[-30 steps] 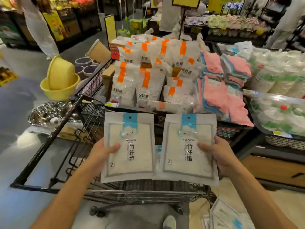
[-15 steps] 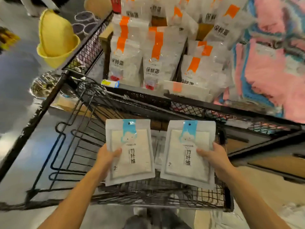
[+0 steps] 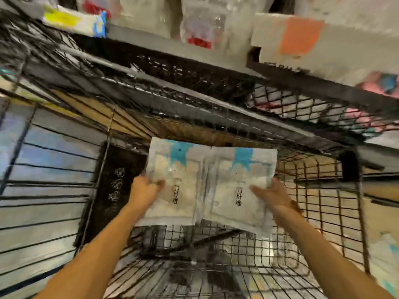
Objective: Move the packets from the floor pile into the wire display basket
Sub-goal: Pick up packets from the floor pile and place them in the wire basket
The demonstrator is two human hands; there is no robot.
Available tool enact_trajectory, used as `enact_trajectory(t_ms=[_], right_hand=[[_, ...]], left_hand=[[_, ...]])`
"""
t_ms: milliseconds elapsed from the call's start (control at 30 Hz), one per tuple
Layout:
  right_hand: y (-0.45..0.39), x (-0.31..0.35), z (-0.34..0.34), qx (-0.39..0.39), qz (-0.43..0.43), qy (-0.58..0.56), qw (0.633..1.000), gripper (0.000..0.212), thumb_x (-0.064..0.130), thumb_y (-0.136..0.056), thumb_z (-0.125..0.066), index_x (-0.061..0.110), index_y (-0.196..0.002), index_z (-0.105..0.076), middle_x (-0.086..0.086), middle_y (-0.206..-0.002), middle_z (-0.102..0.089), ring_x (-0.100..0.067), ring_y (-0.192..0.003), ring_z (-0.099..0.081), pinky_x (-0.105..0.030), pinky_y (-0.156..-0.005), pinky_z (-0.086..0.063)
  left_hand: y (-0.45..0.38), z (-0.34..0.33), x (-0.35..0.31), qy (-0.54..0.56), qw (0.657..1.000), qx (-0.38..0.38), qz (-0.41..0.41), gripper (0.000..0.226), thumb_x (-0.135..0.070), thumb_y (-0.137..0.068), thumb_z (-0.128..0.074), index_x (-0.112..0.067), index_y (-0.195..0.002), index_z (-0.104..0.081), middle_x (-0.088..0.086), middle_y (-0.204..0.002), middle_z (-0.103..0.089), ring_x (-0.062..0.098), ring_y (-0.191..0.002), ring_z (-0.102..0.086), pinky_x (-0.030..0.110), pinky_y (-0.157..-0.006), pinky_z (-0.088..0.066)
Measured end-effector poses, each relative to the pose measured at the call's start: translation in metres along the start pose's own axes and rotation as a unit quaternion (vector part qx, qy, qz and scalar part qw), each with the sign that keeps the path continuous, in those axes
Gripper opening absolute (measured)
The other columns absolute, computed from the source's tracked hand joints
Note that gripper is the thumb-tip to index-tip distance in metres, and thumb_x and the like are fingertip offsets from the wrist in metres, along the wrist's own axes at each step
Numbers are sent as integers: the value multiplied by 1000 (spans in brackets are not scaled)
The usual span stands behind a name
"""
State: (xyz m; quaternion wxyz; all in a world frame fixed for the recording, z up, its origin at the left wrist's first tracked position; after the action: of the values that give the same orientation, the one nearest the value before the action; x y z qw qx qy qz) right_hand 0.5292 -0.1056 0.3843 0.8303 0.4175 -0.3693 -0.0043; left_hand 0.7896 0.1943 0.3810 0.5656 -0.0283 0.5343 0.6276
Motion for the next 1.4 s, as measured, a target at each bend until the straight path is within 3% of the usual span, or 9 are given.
enact_trajectory(t_ms=[233,367,500,567,767,933,1033,1267,1400], right_hand=[[-27,-18,-14,-27,42,39,998,36,7,-90,-77,5,-124,-66,-3,-104,-77,-2,-78,-74,-21,-61,-58],[-21,-11,-19,-91,93,108,986,48,11,-88,-80,9,-129,-56,7,-120,-67,-11,-107,-65,-23,-85,-53],[-13,-14,-24,-175,92,149,969,56,21,-86,-83,12,-129,-48,1,-118,-64,-18,-102,-64,-37,-92,-57],[-9,-14,-27,-210,103,243,941,71,37,-85,-82,7,-138,-44,-13,-126,-61,-31,-114,-61,-52,-98,-54],[-7,-12,-34,-232,128,432,862,84,52,-91,-68,3,-151,-35,-30,-143,-48,-46,-120,-53,-56,-95,-44],[-1,12,-27,-154,151,489,845,80,58,-101,-43,18,-164,-14,-18,-169,-19,-37,-154,-22,-58,-121,-21],[13,36,-18,-132,164,499,841,78,63,-102,-29,25,-165,0,-7,-173,-1,-29,-159,-5,-51,-129,-4],[75,121,14,-120,243,476,837,73,62,-102,-35,23,-162,-24,-7,-171,-18,-27,-158,-14,-50,-129,-4],[133,181,50,-129,279,457,835,74,65,-102,-35,24,-163,-24,-8,-171,-21,-28,-158,-16,-51,-129,-6]], left_hand=[[-47,-28,19,-80,997,3,-9,53,-32,-82,-79,-5,-125,-64,16,-115,-71,35,-107,-68,35,-79,-53],[-44,-37,20,-134,990,-42,-26,77,-17,-95,-69,-2,-157,-26,20,-155,-40,39,-137,-44,39,-108,-37],[-46,-49,26,-266,959,-54,-76,64,-24,-104,-50,-26,-162,-22,27,-144,-38,40,-128,-43,48,-106,-38],[-44,-56,29,-334,939,-42,-65,56,-33,-108,-37,-34,-162,-19,33,-155,-26,45,-141,-33,52,-114,-33],[-39,-69,24,-431,896,-24,-105,58,-28,-110,-16,-21,-163,6,16,-169,11,36,-156,8,49,-128,-6],[-24,-65,2,-446,885,-17,-133,65,-22,-108,-31,-25,-163,3,13,-170,7,35,-156,-12,49,-126,-20],[-3,-53,-24,-444,882,-14,-159,62,-38,-108,-28,-27,-163,-5,14,-171,-4,34,-155,-16,51,-124,-23],[69,-14,-122,-489,837,-77,-233,64,-52,-105,-28,-21,-160,-27,16,-165,-27,32,-152,-27,51,-121,-29],[132,13,-183,-467,844,-102,-244,64,-54,-105,-31,-23,-161,-27,13,-167,-23,29,-155,-20,48,-124,-22]])
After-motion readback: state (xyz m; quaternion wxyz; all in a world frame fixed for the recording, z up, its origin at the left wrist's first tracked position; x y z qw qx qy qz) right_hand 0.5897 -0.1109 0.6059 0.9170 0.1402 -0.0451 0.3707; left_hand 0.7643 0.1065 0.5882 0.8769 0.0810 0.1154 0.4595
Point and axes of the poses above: each hand's wrist, its own y-axis away from the middle knuckle, its own z-axis out of the back of the hand, x = y × z, the point moved 8 cm from there along -y, towards the middle knuckle
